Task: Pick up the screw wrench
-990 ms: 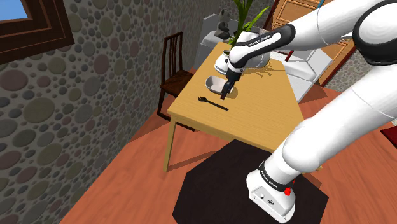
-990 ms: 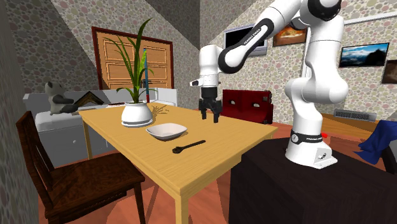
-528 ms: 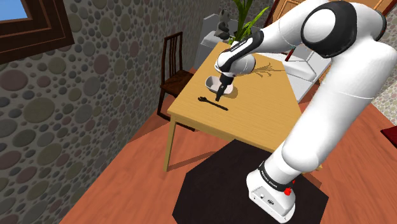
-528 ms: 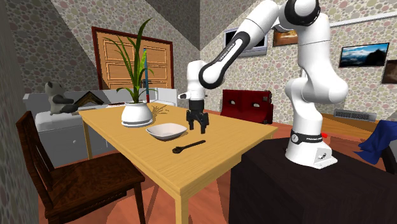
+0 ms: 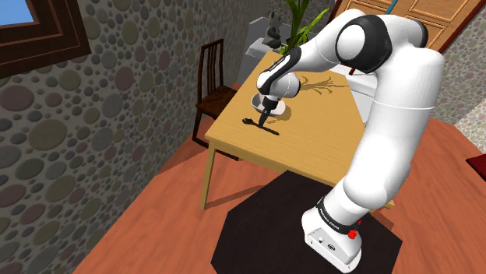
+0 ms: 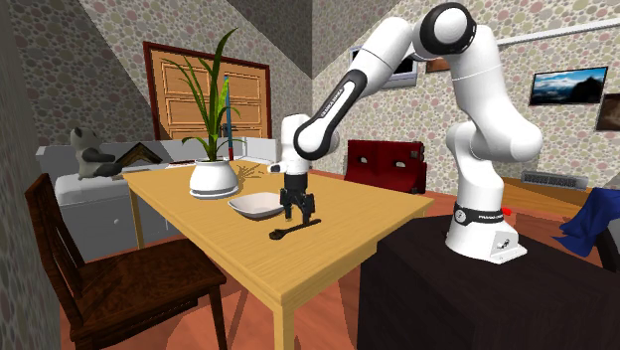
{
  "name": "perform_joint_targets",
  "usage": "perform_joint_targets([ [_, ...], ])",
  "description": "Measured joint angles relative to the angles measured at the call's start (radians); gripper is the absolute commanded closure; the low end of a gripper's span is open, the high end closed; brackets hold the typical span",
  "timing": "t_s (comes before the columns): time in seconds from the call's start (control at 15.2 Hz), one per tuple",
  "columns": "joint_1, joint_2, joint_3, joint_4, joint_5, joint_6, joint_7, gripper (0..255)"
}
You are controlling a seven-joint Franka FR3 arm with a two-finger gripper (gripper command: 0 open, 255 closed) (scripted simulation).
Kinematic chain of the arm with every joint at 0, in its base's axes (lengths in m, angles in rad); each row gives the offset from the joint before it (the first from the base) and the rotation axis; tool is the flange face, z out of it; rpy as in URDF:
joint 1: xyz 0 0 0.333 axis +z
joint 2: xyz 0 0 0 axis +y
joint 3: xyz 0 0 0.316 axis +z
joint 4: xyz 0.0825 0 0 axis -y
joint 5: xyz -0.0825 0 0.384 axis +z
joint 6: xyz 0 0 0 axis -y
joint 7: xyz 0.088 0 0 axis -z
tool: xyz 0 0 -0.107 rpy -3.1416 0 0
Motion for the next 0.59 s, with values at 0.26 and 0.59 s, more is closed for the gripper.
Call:
perform_joint_targets([
  [0.26,-0.01,0.037,0.014,0.004,0.023,0.031,-0.018,255],
  [0.59,-0.013,0.037,0.012,0.011,0.024,0.034,-0.019,255],
])
